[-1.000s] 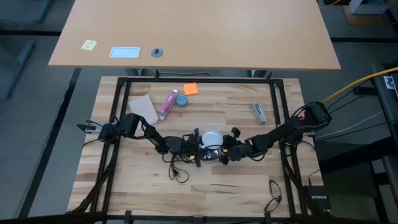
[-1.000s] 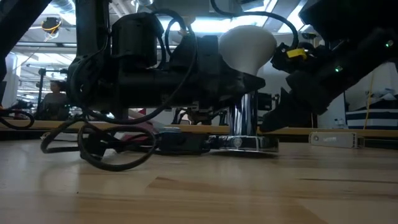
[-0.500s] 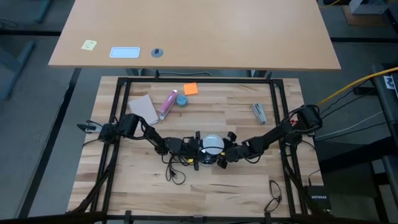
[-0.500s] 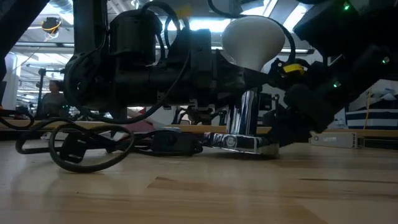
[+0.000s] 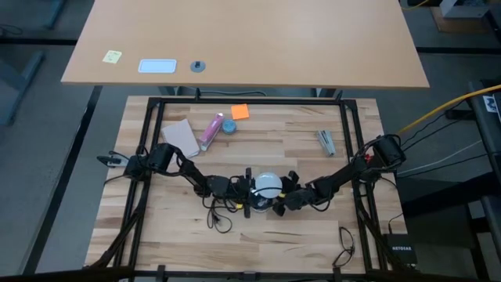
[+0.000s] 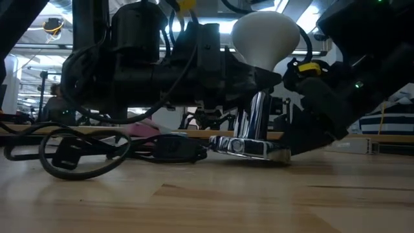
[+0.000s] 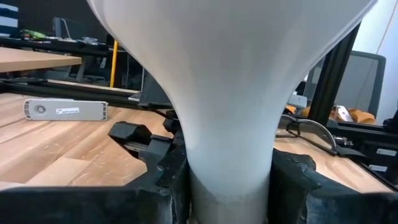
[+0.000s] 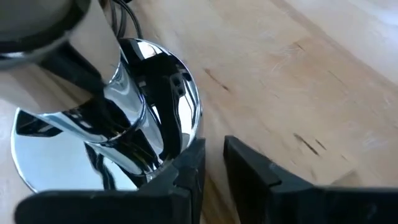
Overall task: Screw lightbulb
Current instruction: Remove the lightbulb from the lamp
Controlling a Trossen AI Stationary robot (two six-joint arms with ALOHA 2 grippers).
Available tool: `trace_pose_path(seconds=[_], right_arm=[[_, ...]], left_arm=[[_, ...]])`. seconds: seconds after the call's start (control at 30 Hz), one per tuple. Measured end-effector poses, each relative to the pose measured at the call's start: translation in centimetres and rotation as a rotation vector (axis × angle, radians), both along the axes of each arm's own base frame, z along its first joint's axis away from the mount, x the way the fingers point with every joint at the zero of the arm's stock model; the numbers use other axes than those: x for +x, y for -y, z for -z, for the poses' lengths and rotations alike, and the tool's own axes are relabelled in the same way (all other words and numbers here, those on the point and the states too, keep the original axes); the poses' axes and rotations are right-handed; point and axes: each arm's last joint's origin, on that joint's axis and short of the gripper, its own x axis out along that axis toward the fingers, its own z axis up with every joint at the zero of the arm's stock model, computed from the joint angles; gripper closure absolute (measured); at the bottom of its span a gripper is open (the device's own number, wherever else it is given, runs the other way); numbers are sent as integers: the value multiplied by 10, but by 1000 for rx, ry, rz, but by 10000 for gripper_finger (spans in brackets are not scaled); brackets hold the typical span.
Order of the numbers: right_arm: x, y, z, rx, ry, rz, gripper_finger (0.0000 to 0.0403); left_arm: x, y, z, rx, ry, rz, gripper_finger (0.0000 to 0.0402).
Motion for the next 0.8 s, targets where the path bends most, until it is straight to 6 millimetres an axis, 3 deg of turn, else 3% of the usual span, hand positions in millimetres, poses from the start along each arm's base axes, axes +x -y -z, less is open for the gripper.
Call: trace_pose_path(seconds=[0.33, 0.8], right_arm=[[10, -6, -7, -4, -48, -17, 329], [5, -19, -7, 48, -45, -24, 346]], left_arm=[[0, 0, 0, 6, -2, -14, 262], [0, -1, 2, 1, -13, -23, 262]])
